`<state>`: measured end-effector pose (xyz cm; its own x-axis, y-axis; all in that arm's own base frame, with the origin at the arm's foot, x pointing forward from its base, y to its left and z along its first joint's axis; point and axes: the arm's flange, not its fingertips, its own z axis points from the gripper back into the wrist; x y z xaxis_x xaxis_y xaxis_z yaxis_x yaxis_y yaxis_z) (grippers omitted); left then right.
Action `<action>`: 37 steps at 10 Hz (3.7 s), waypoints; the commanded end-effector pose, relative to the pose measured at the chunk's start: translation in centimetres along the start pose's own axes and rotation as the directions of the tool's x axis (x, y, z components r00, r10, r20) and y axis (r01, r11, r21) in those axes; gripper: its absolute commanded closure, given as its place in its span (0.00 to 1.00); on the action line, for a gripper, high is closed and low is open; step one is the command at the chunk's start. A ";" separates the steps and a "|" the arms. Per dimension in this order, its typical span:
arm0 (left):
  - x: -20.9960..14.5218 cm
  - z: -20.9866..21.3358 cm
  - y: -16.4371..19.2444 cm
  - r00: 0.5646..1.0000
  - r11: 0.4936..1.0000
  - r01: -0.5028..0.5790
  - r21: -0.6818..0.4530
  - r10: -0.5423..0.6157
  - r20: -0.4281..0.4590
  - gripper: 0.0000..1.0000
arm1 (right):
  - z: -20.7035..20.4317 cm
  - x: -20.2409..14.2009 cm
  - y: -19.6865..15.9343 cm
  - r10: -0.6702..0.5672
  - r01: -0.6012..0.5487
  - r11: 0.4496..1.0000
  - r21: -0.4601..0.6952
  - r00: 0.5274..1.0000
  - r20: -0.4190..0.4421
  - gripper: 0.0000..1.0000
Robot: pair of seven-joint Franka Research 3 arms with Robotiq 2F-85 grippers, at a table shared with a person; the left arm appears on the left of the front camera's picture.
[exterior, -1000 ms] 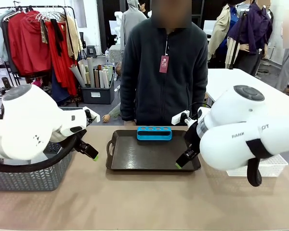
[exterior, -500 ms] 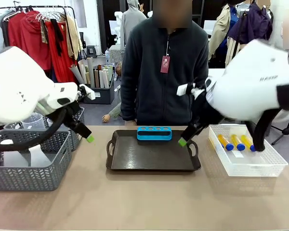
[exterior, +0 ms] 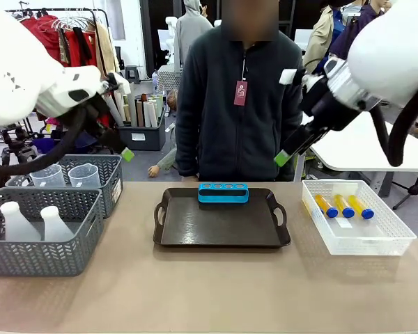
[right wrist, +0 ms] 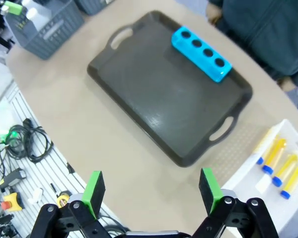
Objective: Prepare the laboratory tools.
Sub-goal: Pick up one Small flask and place it on the Handle tray.
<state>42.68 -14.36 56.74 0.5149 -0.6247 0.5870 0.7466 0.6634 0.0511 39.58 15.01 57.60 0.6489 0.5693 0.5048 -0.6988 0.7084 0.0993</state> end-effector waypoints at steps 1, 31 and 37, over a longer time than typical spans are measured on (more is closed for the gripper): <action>0.3 -0.5 -0.1 0.999 1.000 0.020 -0.002 -0.020 0.034 0.00 | 1.0 -0.7 -1.2 0.022 -0.024 0.999 0.032 0.999 0.045 0.00; 7.1 5.7 1.8 0.993 0.997 0.070 0.040 -0.073 0.094 0.00 | 9.1 3.8 -8.2 0.036 -0.027 0.998 -0.047 0.981 0.190 0.00; 7.1 5.7 1.8 0.993 0.997 0.070 0.040 -0.073 0.094 0.00 | 9.1 3.8 -8.2 0.036 -0.027 0.998 -0.047 0.981 0.190 0.00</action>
<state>45.46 -15.55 65.56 0.4152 -0.6328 0.6535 0.7622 0.6342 0.1298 45.04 7.64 66.46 0.5545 0.5063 0.6605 -0.6998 0.7132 0.0408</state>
